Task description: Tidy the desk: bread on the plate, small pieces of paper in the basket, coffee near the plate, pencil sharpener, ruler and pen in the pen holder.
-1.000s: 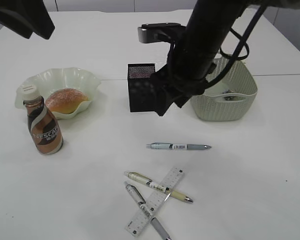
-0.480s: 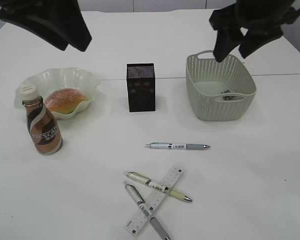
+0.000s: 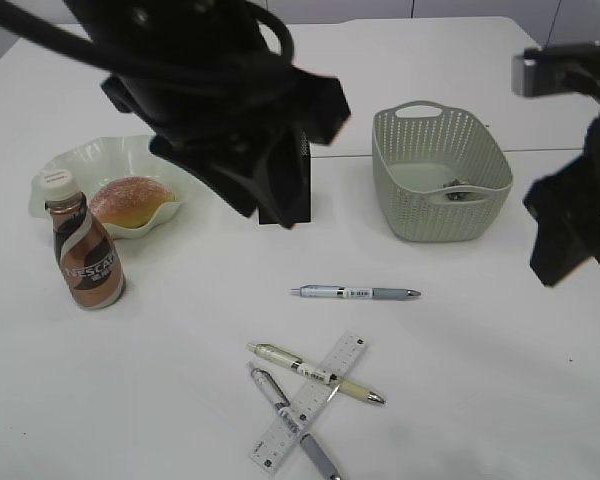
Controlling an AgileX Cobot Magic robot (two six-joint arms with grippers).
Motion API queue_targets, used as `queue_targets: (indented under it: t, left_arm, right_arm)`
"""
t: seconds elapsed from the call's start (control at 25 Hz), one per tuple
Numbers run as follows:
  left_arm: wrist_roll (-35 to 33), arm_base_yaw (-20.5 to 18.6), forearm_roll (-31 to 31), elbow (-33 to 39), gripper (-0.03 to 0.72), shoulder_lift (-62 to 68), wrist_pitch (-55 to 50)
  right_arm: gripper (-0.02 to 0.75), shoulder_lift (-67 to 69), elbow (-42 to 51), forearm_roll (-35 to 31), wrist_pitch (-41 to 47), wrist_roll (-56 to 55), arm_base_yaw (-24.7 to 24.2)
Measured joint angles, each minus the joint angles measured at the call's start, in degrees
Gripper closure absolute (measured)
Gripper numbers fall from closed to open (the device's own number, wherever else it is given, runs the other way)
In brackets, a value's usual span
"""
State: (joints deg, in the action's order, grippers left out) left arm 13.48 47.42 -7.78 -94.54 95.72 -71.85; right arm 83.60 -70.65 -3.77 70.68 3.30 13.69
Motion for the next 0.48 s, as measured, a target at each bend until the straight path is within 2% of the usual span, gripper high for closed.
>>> queue_targets:
  t: [0.24,0.48]
  left_arm:
    - [1.9,2.9,0.2,0.0,0.435,6.5,0.3]
    - [2.9,3.0,0.3,1.7,0.435,11.9,1.1]
  right_arm:
    - [0.299,-6.5,12.3,0.1,0.0,-0.1,0.0]
    - [0.299,-14.4,15.3,-0.3,0.0,-0.6,0.0]
